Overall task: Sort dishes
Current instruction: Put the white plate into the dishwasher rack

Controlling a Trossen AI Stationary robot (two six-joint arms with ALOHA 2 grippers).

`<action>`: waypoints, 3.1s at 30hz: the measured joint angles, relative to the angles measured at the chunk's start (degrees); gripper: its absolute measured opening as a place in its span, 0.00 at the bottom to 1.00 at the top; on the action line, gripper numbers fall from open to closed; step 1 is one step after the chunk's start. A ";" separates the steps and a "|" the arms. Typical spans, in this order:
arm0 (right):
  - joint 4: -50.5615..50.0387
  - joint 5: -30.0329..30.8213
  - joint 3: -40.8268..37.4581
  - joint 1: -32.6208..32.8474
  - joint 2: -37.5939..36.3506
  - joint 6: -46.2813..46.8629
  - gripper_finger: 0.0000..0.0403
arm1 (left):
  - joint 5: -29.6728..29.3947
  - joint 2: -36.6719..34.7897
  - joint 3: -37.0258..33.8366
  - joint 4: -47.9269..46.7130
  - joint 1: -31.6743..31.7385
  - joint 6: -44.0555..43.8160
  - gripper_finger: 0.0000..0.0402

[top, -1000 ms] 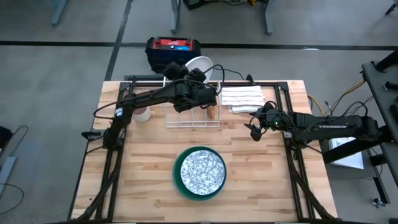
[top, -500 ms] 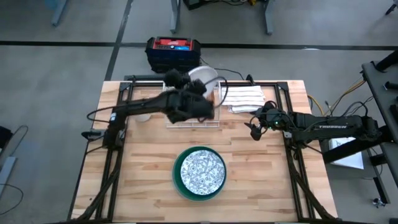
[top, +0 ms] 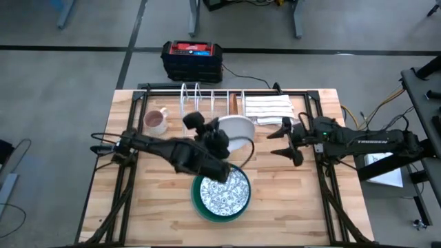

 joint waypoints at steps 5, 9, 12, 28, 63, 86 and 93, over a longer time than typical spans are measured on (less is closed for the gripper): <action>6.82 -1.63 -1.08 3.26 -1.54 1.29 0.75 | -2.59 2.56 -0.09 0.03 -1.74 -1.36 0.00; 7.95 2.30 -1.09 5.40 -0.46 -0.86 0.78 | -3.62 4.55 -0.09 0.49 -1.91 -1.62 0.00; 10.41 7.70 -1.11 6.06 1.20 -3.13 0.79 | -4.37 5.79 -0.12 0.89 -2.26 -1.62 0.00; 13.51 14.98 9.85 5.79 21.58 -4.92 0.75 | -4.66 6.48 0.45 3.94 -3.67 1.53 0.00; -38.08 16.71 47.64 -1.40 32.11 -33.37 0.07 | -5.09 3.31 0.54 -0.40 -3.43 6.43 0.22; -29.72 26.42 52.16 -7.78 42.01 -121.64 0.06 | 4.74 -18.95 0.02 -0.07 -3.39 10.14 0.22; -23.93 29.83 53.85 -7.74 49.30 -123.53 0.06 | 5.13 -20.78 -0.09 -0.04 -3.43 11.48 0.22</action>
